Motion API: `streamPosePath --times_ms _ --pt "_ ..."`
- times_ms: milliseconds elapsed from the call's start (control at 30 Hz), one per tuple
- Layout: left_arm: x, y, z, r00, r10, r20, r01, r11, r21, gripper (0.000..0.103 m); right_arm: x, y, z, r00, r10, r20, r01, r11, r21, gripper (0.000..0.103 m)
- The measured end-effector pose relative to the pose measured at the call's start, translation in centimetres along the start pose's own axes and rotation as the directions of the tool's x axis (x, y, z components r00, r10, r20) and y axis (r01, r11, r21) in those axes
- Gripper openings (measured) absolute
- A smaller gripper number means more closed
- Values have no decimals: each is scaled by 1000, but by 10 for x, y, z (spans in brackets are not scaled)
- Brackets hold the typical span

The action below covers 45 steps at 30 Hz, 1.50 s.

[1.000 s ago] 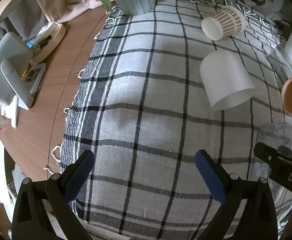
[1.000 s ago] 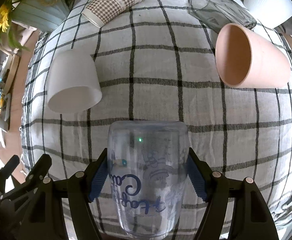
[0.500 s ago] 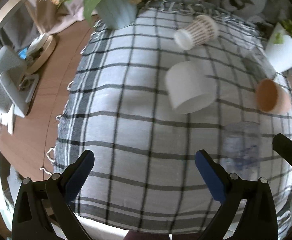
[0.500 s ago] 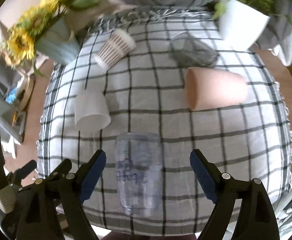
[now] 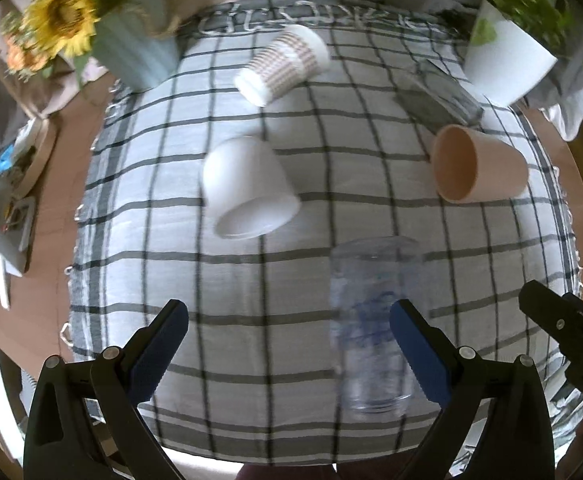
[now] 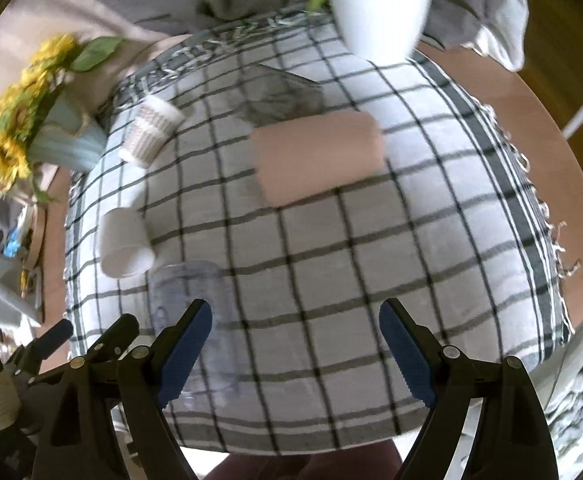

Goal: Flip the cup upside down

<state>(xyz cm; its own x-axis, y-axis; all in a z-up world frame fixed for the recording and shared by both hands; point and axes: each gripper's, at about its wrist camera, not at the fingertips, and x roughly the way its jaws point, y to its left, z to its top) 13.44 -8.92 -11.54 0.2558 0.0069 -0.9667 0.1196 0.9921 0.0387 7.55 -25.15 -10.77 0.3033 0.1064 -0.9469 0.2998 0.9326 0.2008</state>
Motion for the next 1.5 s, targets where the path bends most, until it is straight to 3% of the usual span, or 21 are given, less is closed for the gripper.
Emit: streamPosePath --times_ms 300,533,667,867,967,1167,1500 --pt "21 -31 14 996 -70 -60 72 997 32 103 9 -35 4 1000 1 -24 1 997 71 86" --pt "46 -43 24 989 -79 -121 82 997 16 101 24 -50 11 998 3 -59 3 995 95 86" --pt "56 -50 29 989 -63 -134 68 997 29 96 32 -55 15 997 -2 -76 9 995 96 86" --pt "66 -55 32 983 -78 -165 81 997 10 77 43 -62 20 994 -2 -105 13 995 100 86" --pt "68 -56 32 985 -61 -161 63 998 9 71 46 -62 23 994 -6 -112 16 996 88 86" --pt "57 -53 33 989 -66 -135 65 998 -8 71 47 -58 28 994 1 -113 6 998 59 86" --pt "14 -56 54 997 -70 17 70 998 -8 71 29 -58 37 997 29 -67 -26 998 54 86"
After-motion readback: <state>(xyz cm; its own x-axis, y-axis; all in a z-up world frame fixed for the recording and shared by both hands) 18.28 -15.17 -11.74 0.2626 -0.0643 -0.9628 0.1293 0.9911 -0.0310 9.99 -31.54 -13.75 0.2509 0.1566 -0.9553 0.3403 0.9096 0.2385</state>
